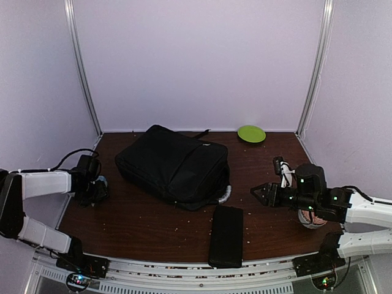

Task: Pack the student bag
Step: Move the stationery to the center of the board.

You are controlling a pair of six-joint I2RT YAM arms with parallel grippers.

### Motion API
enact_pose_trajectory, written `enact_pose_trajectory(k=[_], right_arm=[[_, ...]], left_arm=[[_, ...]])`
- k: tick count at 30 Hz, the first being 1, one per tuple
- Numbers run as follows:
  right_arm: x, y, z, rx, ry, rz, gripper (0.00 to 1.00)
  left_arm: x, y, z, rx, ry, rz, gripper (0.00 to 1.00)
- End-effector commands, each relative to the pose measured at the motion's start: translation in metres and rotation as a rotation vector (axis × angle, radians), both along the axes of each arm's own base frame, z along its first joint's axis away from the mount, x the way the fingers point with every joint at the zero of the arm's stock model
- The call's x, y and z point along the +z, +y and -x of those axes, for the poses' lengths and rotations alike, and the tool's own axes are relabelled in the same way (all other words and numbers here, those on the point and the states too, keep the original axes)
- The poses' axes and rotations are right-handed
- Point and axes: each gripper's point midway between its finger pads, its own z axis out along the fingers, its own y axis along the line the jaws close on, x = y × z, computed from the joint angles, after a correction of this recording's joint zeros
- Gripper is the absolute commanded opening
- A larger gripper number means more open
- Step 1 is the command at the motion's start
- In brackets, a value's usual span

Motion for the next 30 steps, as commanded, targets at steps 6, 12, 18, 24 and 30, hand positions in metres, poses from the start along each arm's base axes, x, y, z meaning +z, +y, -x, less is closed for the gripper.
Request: enact_pose_trajectory(k=[6, 12, 18, 24, 30], right_arm=[[0.005, -0.002, -0.002, -0.012, -0.023, 0.023, 0.56], [0.014, -0.004, -0.004, -0.021, -0.039, 0.034, 0.56], [0.035, -0.015, -0.006, -0.049, -0.088, 0.071, 0.56], [0.051, -0.024, -0.01, -0.073, -0.128, 0.115, 0.56], [0.046, -0.021, -0.007, -0.056, -0.105, 0.119, 0.56]], left_arm=[[0.005, -0.015, -0.021, -0.046, -0.076, 0.082, 0.3], [0.016, -0.027, -0.019, -0.099, -0.116, 0.138, 0.0], [0.037, -0.064, -0.004, -0.22, -0.165, 0.16, 0.0], [0.045, -0.128, 0.031, -0.394, -0.164, 0.17, 0.0], [0.031, -0.177, 0.076, -0.506, -0.103, 0.19, 0.0]])
